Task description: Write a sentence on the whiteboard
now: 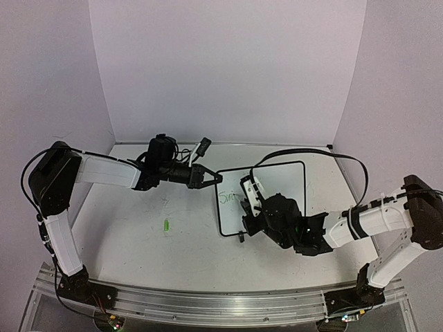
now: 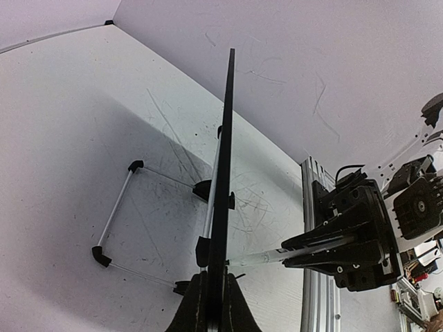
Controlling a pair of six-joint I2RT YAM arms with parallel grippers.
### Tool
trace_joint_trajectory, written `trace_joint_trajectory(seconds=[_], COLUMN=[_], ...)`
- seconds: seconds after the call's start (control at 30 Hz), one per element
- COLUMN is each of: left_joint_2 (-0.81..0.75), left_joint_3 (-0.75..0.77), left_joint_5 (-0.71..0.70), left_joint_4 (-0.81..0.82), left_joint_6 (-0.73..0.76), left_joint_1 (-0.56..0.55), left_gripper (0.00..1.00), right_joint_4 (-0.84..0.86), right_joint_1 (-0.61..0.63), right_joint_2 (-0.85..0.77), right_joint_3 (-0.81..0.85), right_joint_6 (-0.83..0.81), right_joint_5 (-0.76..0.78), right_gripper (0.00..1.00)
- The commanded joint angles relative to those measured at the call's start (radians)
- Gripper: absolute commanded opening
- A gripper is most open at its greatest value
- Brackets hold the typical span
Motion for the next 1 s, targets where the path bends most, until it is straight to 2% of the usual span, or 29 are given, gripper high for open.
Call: trace_joint_trajectory(seconds=[0.0,0.7,0.97], left_joint_2=[-0.041,-0.036,-0.031], left_joint_3=[-0.010,-0.009,-0.008], left_joint_5=[0.013,0.011,0.009], left_joint_4=[-0.020,-0.023,-0.023], left_joint_6=[0.006,0.007,0.009], left_joint_1=[-0.012,-0.011,-0.011], left_gripper=[0.00,0.00,0.00], right_joint_4=[-0.045,-0.087,0.017], right_joint_1=[-0.003,0.016,0.032], right_joint_2=[0.002,-0.012,-0.171], right_joint_3=[0.013,0.000,-0.072], right_joint_6=[0.033,0.063,0.050], right_joint_5=[0.001,0.008,0.003], right_gripper=[0.00,0.00,0.00])
